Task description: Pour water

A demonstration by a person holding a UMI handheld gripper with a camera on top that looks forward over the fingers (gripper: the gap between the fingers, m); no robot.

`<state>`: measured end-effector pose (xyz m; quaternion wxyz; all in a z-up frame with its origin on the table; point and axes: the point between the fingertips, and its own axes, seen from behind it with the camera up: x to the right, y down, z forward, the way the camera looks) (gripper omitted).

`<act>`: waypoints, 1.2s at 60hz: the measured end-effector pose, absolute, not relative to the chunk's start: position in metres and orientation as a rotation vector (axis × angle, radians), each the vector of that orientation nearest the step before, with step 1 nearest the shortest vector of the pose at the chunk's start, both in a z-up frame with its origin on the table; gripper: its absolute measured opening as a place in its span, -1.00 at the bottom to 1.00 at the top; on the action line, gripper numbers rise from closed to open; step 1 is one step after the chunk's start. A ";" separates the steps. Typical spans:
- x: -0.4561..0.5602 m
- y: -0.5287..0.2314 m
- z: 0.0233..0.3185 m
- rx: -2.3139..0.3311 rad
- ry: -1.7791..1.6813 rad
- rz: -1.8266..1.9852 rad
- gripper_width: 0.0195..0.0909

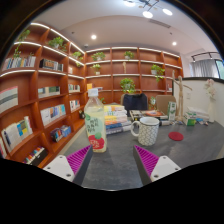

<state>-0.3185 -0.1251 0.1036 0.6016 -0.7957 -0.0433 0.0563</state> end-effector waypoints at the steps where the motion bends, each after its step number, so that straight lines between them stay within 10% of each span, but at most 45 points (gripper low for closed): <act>1: -0.330 -0.117 0.098 -1.833 -0.096 0.136 0.77; 30: -0.423 0.003 0.105 -1.728 -0.138 0.224 0.75; 36: -0.429 0.012 0.102 -1.734 -0.157 0.224 0.50; 41: -0.422 0.017 0.102 -1.738 -0.141 0.185 -0.16; 49: -0.421 0.015 0.102 -1.722 -0.144 0.194 -0.40; 72: -0.396 0.022 0.114 -1.752 0.159 0.446 -0.46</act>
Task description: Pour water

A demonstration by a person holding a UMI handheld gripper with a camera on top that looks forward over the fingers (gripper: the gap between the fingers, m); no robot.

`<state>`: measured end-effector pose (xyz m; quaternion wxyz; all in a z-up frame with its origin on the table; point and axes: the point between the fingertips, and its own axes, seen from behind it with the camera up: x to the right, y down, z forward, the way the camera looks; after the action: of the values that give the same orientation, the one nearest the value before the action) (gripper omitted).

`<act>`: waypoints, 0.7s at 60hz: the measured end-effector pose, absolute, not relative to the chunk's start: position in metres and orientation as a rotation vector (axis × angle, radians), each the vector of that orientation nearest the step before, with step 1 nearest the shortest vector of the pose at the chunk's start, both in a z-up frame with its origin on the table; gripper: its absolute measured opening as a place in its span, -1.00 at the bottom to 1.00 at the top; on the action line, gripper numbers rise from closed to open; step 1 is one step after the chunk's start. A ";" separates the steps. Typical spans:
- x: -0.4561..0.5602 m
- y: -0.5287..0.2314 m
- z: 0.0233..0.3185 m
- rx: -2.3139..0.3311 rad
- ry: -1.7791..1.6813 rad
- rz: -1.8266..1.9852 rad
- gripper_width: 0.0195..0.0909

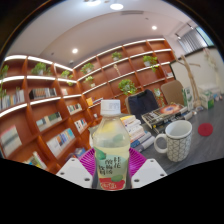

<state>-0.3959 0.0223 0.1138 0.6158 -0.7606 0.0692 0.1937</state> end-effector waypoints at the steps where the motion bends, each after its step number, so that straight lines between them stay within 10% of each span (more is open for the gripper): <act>1: -0.394 0.023 0.116 -1.746 0.200 0.489 -0.46; 42: -0.331 0.045 0.191 -0.980 1.406 1.722 -0.47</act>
<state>-0.3305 0.0452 0.1905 0.3486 -0.3782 0.5424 0.6643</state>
